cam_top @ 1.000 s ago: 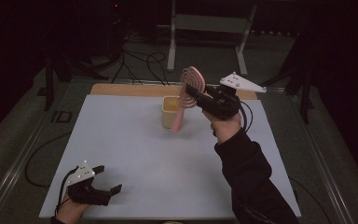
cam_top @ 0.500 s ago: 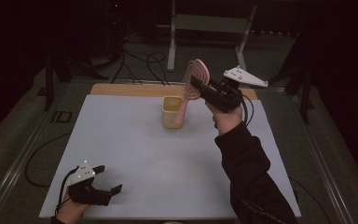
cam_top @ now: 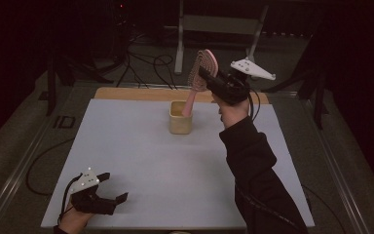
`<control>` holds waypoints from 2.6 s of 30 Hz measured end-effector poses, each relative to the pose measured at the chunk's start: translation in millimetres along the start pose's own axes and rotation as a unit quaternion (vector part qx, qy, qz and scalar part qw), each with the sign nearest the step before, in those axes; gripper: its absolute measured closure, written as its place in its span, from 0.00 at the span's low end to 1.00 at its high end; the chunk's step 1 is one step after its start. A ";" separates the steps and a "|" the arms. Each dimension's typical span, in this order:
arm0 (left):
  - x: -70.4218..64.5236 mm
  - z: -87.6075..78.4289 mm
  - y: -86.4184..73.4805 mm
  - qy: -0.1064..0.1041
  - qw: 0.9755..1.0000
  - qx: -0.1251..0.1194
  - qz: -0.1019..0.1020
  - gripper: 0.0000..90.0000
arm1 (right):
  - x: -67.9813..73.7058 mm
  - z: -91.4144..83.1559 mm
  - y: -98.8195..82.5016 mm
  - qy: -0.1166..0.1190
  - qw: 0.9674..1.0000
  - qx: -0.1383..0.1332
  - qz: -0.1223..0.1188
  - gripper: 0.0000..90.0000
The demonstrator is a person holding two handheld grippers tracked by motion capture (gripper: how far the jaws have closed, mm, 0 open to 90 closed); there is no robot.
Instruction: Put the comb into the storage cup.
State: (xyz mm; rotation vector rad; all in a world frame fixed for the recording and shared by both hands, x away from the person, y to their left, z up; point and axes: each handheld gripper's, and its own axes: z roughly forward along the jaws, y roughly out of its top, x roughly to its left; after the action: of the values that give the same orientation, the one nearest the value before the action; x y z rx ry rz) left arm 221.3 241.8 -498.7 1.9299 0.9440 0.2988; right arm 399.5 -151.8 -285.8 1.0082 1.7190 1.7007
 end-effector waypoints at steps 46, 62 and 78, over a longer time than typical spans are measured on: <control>-1.5 0.3 1.2 -0.011 1.000 -0.004 0.001 0.00 | -27.2 63.9 -51.5 -0.036 0.999 0.000 0.010 0.72; -1.7 0.3 1.2 -0.011 1.000 -0.005 0.003 0.00 | -27.0 76.3 -77.9 -0.028 0.999 0.021 0.022 0.72; -1.9 0.8 0.8 -0.014 1.000 -0.004 0.003 0.00 | -29.8 84.0 -100.7 -0.027 0.998 0.037 0.041 0.72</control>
State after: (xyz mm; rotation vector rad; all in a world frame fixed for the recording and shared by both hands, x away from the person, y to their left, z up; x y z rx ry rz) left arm 220.9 239.7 -498.1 1.9253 0.9190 0.2782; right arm 468.9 -118.4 -396.1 1.1612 1.7382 1.6554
